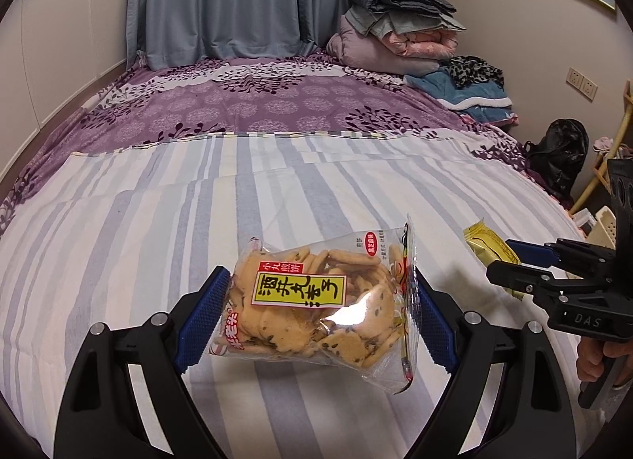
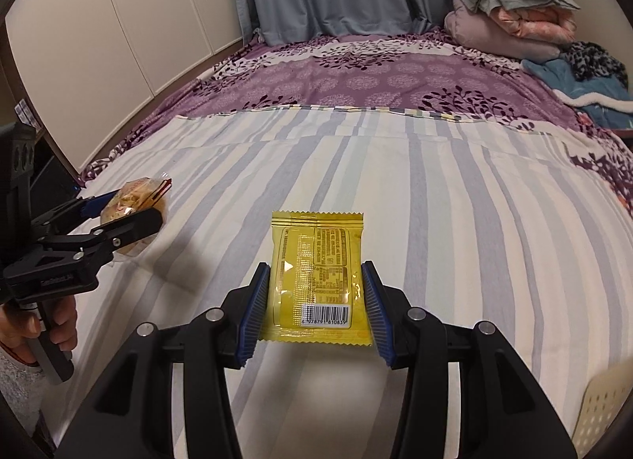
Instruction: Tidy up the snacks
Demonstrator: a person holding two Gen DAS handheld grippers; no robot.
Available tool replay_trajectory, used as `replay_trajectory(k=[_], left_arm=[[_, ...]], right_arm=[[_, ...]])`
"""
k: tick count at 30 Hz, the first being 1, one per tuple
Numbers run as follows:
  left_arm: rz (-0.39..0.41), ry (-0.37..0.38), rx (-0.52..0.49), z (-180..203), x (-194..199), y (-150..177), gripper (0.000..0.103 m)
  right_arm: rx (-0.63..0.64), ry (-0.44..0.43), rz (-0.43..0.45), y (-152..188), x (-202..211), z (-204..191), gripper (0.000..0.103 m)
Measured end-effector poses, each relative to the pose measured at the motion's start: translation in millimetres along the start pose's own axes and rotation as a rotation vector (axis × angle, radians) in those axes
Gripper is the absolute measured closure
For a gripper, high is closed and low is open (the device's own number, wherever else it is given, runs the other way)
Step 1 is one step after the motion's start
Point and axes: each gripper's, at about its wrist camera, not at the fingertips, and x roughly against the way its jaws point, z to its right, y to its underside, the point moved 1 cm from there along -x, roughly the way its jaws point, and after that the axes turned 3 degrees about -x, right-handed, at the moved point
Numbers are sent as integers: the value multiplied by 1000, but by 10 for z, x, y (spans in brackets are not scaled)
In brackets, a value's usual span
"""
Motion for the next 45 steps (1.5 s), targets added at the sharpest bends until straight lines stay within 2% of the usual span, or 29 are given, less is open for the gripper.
replay_trajectory(k=[10,21,33,36,40,42,45], left_arm=[[-48,30,0,224,368,485,14],[-98,97,-38,703,730,1000,14],[-56,130,-129,1150,967,1022,14],[-82,101,-145,1110,902,1096,14],[-141,70,-116,955,725,1227,13],[-150,87,-90,881,669,1276,5],[-167,133,-61,823,580,1313,3]], right_arm=[[-83,-39,11,701,505,-44,56],[-135,-57,18,1321,953,-26,56],[-158,-29,96,1543,1361,95,56],[-166,-25,98,1591,1368,124,56],[-169,-30,76,1630,1280,114,56],[-166,-36,66,1626,1234,91,56],[-157,-40,62,1621,1208,31,56]])
